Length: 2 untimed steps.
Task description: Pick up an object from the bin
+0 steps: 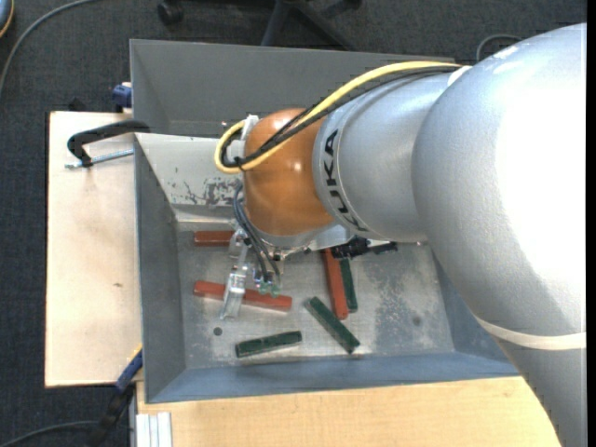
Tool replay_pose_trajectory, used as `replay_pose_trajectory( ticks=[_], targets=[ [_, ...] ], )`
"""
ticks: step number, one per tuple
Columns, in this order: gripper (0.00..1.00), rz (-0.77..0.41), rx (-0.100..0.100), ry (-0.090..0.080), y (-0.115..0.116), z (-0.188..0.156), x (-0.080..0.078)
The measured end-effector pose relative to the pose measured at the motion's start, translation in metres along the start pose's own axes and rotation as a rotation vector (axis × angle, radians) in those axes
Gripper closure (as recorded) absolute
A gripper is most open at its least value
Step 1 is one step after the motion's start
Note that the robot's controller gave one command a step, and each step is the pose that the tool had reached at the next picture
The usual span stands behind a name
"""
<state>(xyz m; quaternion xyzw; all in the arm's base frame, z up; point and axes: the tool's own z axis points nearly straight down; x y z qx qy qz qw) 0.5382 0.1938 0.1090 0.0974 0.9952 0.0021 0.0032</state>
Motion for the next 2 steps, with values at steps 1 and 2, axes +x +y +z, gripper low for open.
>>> replay_pose_trajectory(
  ticks=[1,2],
  targets=[
    [1.0,0.267,0.003,0.004,0.0045,0.0366,0.0063],
    [1.0,0.267,0.003,0.005,0.0045,0.0366,0.0063]
  ],
)
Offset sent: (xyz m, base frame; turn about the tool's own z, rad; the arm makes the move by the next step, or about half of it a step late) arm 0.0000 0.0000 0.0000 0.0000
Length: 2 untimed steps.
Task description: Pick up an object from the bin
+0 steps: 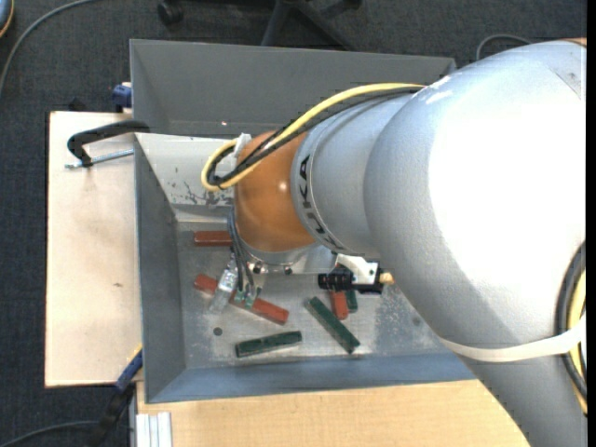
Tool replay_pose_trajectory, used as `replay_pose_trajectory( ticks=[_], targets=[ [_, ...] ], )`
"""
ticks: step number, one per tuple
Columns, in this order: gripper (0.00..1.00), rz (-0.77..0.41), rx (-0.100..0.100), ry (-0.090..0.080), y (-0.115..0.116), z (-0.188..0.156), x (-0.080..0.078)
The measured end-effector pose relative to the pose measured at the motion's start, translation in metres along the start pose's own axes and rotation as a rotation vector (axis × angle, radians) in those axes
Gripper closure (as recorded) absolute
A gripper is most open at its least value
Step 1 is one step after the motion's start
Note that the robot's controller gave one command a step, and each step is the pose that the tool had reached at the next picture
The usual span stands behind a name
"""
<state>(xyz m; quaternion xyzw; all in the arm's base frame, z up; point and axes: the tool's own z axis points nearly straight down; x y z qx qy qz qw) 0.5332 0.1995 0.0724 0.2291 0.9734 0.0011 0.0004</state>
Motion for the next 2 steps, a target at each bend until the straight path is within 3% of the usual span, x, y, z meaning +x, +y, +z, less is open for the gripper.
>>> replay_pose_trajectory(
  ticks=[2],
  targets=[
    [1.0,0.0,0.0,0.0,0.0,-0.014,0.001]
  ],
)
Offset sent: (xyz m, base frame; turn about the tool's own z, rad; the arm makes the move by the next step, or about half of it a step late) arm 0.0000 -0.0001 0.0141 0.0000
